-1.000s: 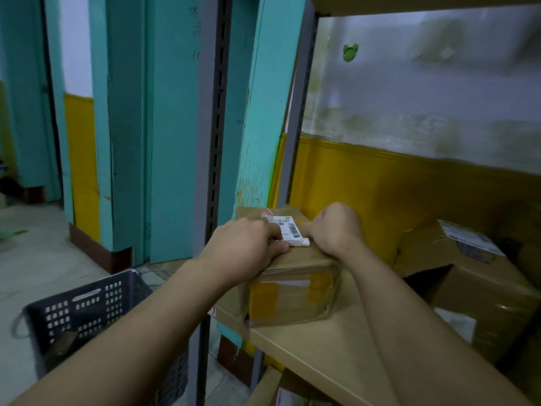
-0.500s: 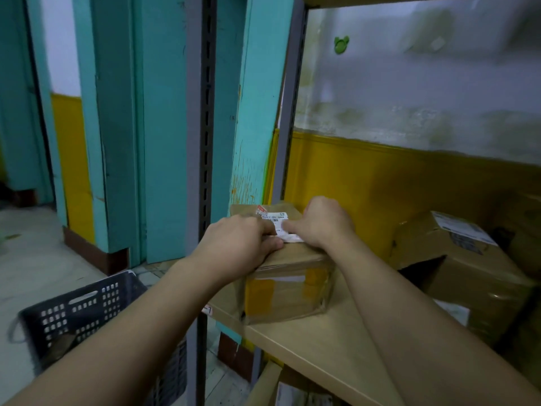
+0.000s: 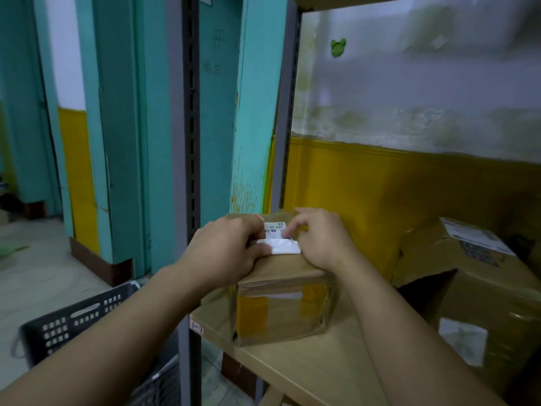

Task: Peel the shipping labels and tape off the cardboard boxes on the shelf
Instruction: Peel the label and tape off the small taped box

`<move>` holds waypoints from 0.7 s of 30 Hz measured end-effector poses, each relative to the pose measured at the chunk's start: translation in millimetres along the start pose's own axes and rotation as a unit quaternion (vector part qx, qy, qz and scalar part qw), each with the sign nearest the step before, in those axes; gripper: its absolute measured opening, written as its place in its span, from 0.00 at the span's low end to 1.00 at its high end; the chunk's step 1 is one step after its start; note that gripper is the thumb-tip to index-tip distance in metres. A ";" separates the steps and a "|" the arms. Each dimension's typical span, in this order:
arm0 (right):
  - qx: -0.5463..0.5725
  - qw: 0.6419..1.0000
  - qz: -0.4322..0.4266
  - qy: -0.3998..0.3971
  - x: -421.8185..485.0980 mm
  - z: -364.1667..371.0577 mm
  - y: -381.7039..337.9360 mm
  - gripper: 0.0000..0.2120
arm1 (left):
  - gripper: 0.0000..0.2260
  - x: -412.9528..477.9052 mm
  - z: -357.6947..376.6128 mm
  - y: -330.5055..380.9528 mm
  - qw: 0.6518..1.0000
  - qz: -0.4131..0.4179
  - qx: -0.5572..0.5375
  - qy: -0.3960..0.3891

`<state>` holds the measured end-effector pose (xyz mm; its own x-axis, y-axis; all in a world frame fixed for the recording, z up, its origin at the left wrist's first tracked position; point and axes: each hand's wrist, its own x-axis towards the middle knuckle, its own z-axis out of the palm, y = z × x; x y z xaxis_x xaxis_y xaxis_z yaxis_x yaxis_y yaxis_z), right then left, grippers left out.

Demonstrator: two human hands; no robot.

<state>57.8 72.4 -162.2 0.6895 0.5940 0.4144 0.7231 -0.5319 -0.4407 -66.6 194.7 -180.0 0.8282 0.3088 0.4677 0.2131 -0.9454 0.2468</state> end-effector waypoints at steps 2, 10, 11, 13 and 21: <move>0.014 1.000 0.009 -0.002 -0.1 0.7 1.2 0.17 | 0.08 2.9 1.4 -0.6 1.000 -0.004 -0.019 0.006; 0.134 0.988 0.075 0.034 -2.5 9.2 16.0 0.11 | 0.07 9.4 -3.0 3.1 1.000 0.013 0.017 -0.010; 0.139 0.987 0.079 0.033 -1.5 10.1 17.0 0.11 | 0.08 10.1 -3.4 2.5 1.000 0.014 0.020 -0.013; 0.136 0.986 0.088 0.034 1.2 12.4 20.1 0.08 | 0.08 11.9 -3.0 2.7 1.000 0.012 0.017 -0.020; 0.145 0.983 0.101 0.039 5.4 19.3 26.9 0.06 | 0.05 21.6 -3.5 6.3 0.999 -0.047 0.005 -0.027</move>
<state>80.1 73.0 -187.2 0.8277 0.4387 0.3500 0.5360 -0.4330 -0.7247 -49.2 195.8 -165.4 0.8310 0.3905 0.3962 0.2963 -0.9135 0.2788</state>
